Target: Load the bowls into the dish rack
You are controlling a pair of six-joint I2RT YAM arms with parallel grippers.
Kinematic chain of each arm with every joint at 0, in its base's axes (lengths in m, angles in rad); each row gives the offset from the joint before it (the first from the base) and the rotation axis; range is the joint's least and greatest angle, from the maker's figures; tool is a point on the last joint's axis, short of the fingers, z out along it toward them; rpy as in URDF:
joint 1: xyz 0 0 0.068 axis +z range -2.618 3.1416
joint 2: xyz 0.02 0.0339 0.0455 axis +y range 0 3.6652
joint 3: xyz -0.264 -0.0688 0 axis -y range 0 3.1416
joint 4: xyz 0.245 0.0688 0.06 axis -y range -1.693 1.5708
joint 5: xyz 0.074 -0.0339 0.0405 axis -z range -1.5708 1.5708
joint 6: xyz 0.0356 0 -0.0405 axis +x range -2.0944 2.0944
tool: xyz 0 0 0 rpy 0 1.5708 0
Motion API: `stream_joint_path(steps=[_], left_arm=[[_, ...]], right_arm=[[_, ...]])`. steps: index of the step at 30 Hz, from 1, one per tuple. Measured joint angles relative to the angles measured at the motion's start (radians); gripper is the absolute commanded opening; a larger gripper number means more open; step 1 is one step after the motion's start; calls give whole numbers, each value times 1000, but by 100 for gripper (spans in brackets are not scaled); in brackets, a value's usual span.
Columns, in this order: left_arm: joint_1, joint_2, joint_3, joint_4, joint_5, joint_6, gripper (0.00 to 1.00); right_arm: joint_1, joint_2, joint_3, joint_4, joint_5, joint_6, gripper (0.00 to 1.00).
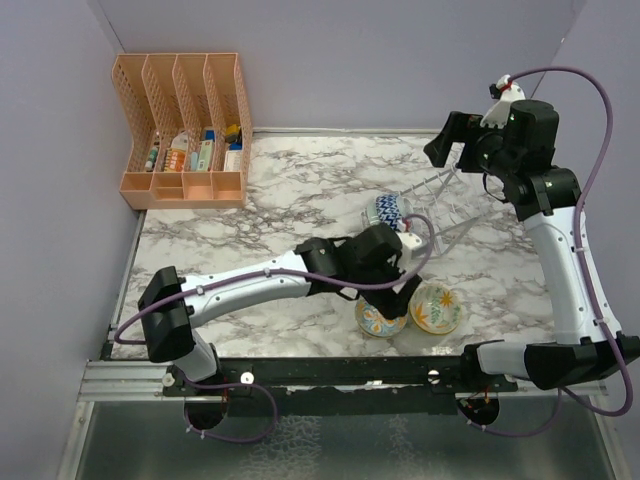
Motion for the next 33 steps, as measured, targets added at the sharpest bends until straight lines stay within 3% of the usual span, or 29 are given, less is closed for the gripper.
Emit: stream_joint_path(steps=[3, 8, 12, 19, 33], left_arm=[[-90, 33, -4, -6, -51, 42, 79], [-189, 38, -152, 76, -132, 78, 82], [-195, 70, -202, 122, -185, 108, 82], [-193, 186, -145, 204, -239, 185, 82], [-190, 239, -119, 225, -200, 230, 59]], right_arm=[[0, -25, -25, -10, 10, 5, 99], [0, -45, -42, -25, 30, 10, 99], [0, -45, -42, -25, 34, 13, 99], [0, -45, -42, -25, 33, 13, 99], [0, -45, -42, -25, 34, 13, 99]])
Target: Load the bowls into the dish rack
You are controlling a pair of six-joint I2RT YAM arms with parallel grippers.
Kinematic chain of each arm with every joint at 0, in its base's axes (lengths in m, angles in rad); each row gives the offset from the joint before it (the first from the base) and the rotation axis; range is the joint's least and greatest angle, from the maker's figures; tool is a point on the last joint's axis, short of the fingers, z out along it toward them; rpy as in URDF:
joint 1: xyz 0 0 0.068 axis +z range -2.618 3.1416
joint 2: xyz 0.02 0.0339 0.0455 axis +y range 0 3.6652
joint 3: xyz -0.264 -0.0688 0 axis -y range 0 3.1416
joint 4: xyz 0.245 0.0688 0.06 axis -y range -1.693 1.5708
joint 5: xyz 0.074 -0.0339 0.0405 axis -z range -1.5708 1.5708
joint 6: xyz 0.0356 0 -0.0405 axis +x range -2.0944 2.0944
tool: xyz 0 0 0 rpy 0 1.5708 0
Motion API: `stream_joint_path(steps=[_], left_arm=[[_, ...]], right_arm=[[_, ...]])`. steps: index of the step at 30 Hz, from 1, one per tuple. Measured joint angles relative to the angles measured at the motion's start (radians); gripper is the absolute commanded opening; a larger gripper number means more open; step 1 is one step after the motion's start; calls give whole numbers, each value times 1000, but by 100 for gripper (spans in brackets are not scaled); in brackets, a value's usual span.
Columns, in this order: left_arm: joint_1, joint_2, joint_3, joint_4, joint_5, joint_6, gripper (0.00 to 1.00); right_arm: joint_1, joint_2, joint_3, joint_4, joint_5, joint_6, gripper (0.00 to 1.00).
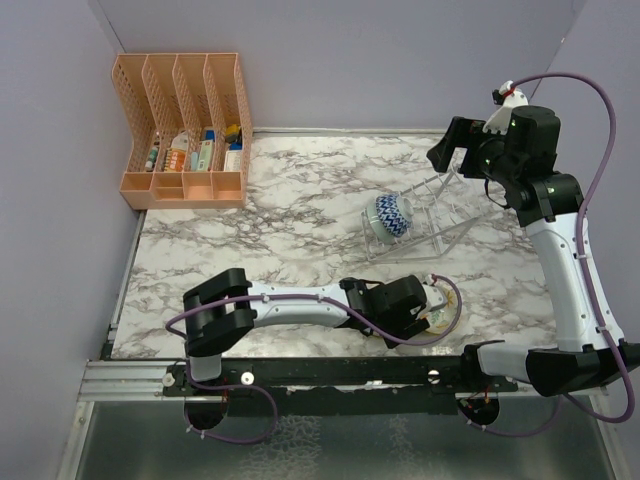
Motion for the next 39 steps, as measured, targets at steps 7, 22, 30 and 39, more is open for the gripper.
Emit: stream_joint_path(steps=[7, 22, 30, 39], left_arm=[[28, 3, -1, 1, 61, 4, 48], [53, -41, -14, 23, 99, 37, 0], [61, -55, -14, 11, 84, 43, 0], [62, -132, -24, -55, 38, 50, 0]], right_arm=[[0, 0, 0, 0, 0, 0, 99], [0, 0, 0, 0, 6, 0, 99], [0, -1, 0, 0, 8, 0, 99], [0, -18, 0, 0, 22, 0, 99]])
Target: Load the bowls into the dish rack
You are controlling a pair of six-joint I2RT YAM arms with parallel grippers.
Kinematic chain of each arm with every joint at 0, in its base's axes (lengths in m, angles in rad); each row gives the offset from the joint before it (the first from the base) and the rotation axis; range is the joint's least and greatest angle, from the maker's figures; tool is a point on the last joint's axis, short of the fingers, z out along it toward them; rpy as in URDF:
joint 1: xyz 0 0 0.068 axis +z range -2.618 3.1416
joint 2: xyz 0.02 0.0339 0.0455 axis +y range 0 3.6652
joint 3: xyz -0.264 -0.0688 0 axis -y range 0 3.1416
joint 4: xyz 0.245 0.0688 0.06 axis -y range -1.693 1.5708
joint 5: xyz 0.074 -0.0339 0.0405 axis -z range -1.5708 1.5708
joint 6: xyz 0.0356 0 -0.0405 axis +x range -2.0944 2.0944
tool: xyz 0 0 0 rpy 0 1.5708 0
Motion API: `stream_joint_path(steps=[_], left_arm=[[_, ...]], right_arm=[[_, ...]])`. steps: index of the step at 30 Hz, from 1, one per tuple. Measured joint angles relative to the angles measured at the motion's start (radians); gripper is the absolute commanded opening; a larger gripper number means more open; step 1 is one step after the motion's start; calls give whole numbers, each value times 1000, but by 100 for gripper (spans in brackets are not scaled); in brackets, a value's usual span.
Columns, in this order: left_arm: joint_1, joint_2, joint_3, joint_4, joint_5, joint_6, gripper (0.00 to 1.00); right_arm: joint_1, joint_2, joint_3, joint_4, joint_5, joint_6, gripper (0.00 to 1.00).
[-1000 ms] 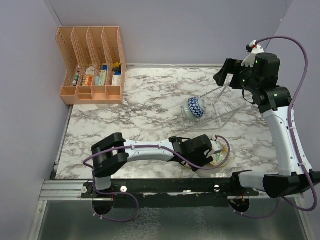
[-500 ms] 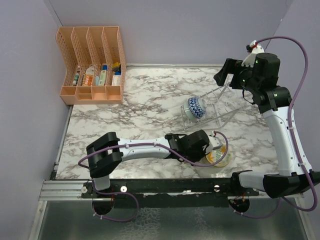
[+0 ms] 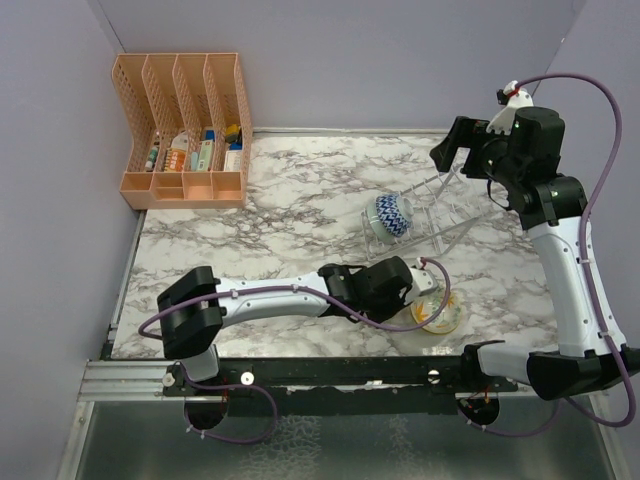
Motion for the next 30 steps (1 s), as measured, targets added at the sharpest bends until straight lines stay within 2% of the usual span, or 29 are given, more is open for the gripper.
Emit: stream_joint_path(steps=[10, 17, 24, 30], left_arm=[[0, -51, 6, -51, -14, -9, 0], [22, -59, 97, -111, -19, -45, 0], [150, -103, 220, -86, 58, -154, 0], [293, -143, 232, 67, 183, -315, 0]], right_arm=[[0, -13, 0, 0, 2, 0, 99], [0, -16, 0, 0, 3, 0, 99], [0, -17, 8, -1, 3, 0, 99], [0, -5, 85, -3, 4, -1, 99]])
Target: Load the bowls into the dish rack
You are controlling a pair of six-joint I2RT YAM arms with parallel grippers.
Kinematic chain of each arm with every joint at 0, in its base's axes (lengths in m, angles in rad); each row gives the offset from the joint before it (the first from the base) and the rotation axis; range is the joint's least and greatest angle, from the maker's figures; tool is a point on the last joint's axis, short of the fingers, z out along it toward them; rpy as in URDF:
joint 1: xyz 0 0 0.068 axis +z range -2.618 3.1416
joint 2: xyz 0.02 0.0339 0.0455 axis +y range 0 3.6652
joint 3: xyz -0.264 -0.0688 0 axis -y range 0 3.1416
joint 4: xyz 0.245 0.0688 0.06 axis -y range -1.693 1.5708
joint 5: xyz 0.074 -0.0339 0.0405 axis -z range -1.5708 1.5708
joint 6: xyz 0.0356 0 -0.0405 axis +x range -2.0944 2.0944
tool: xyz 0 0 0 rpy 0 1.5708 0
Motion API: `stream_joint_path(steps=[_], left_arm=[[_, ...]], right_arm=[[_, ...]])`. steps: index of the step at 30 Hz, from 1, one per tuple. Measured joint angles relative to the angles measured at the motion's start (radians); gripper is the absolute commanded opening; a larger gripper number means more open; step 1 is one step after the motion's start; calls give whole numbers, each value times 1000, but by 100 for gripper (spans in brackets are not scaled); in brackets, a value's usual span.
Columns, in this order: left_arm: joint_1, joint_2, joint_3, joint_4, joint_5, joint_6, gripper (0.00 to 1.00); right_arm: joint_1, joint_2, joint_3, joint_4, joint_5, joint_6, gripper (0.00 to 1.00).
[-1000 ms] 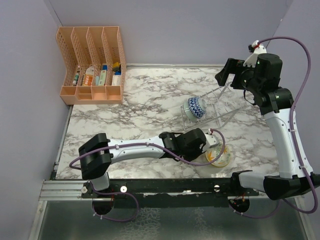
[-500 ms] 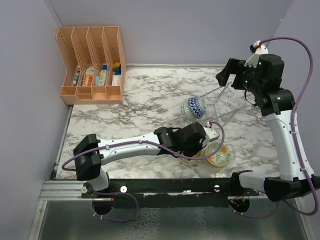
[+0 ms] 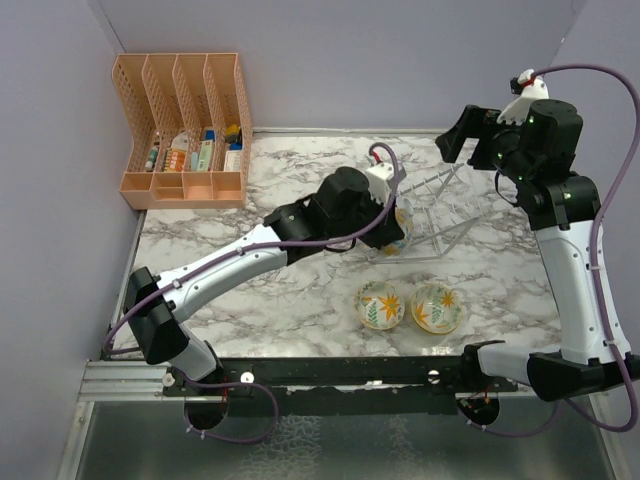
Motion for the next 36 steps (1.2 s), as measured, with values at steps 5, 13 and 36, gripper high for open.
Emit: stream_joint_path(steps=[5, 13, 36], left_arm=[[79, 0, -30, 225, 88, -198, 0], [154, 0, -214, 624, 124, -570, 0], [206, 148, -372, 1019, -175, -1203, 0]], right_arm=[[0, 15, 53, 0, 0, -3, 99], [0, 57, 106, -6, 2, -6, 99], [-7, 109, 137, -5, 2, -6, 99]])
